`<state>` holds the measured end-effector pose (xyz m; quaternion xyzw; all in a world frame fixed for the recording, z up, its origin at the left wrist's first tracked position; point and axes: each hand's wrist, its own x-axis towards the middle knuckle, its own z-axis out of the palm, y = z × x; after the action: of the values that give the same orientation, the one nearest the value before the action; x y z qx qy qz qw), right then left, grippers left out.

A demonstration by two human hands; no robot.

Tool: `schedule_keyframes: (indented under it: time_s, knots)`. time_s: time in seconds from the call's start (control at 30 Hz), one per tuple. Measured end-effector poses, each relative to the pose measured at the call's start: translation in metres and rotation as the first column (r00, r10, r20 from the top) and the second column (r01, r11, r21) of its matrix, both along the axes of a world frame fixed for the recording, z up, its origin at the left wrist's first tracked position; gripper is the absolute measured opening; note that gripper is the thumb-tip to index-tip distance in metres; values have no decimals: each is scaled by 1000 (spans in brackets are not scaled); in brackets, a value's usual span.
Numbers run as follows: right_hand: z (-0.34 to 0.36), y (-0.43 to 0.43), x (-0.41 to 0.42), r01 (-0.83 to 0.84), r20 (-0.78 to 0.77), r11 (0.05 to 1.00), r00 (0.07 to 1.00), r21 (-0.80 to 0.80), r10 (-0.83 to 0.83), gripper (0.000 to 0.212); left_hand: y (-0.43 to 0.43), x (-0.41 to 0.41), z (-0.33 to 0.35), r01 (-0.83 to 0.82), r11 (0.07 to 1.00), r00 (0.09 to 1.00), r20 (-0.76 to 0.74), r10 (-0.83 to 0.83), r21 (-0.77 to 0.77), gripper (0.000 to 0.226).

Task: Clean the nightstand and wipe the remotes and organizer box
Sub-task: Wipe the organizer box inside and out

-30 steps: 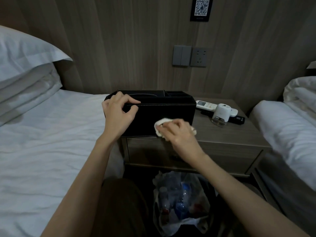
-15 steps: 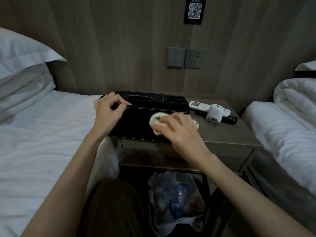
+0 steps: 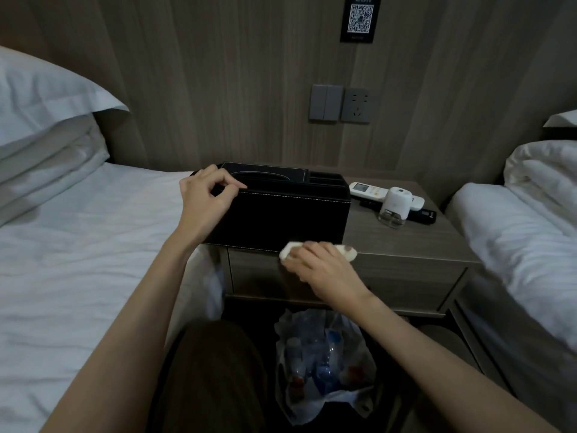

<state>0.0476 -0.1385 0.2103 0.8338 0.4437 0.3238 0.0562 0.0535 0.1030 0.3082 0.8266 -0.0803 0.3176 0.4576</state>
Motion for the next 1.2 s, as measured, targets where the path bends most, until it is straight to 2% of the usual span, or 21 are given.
schedule_keyframes:
  time_s: [0.07,0.1,0.17,0.3,0.37,0.43,0.53,0.73,0.77,0.83,0.9,0.93,0.97,1.0,1.07,1.13,1.2]
  knots:
    - [0,-7,-4,-33,-56,998,998,-50,30,53,-1,-2,0,-6,1000,1000,9,6,19,16]
    - [5,-10,-7,-57,-54,998,997,-31,55,49,-1,-2,-1,-9,999,1000,14,9,38,14]
    - [23,-17,-12,-85,-5,994,996,67,86,30,-2,-1,-3,-25,997,999,24,23,77,14]
    - [68,-34,-8,-73,142,951,989,300,31,32,-5,0,-5,-68,995,997,42,65,78,18]
    - [78,-41,-1,-45,128,936,992,350,0,39,-6,1,-6,-78,995,996,46,75,64,19]
    - [76,-45,3,-32,90,943,996,330,2,43,-5,1,-7,-87,994,995,45,84,68,23]
    - [52,-43,3,-53,5,964,999,262,53,33,-8,-1,-9,-117,990,993,39,114,80,29]
    - [2,-51,-5,-105,-221,994,969,28,109,26,-24,-15,-22,-153,988,985,78,155,-26,11]
    - [2,-55,-8,-91,-252,994,962,65,105,24,-30,-21,-26,-163,985,983,77,167,-62,16]
    - [12,-59,-16,45,-330,939,941,341,75,25,-44,-33,-36,-192,975,977,71,201,-111,29]
    - [34,-64,-21,208,-392,757,917,619,69,39,-60,-44,-45,-217,964,975,25,223,-153,43]
    - [47,-66,-20,247,-410,689,909,682,80,51,-69,-48,-47,-202,961,979,-27,200,-190,52]
    - [60,-67,-16,279,-446,662,890,696,94,65,-79,-50,-48,-172,954,984,-95,153,-245,60]
    - [72,-68,-11,300,-492,674,864,675,107,75,-88,-52,-47,-135,943,983,-158,90,-304,68]
    - [88,-68,-1,288,-554,775,827,563,95,81,-103,-53,-45,-62,920,974,-224,-28,-387,79]
    - [92,-65,6,282,-596,859,802,427,33,73,-109,-50,-45,-31,909,969,-235,-74,-415,85]
    - [90,-61,7,295,-589,881,808,369,-24,63,-110,-47,-45,-30,914,965,-252,-80,-404,86]
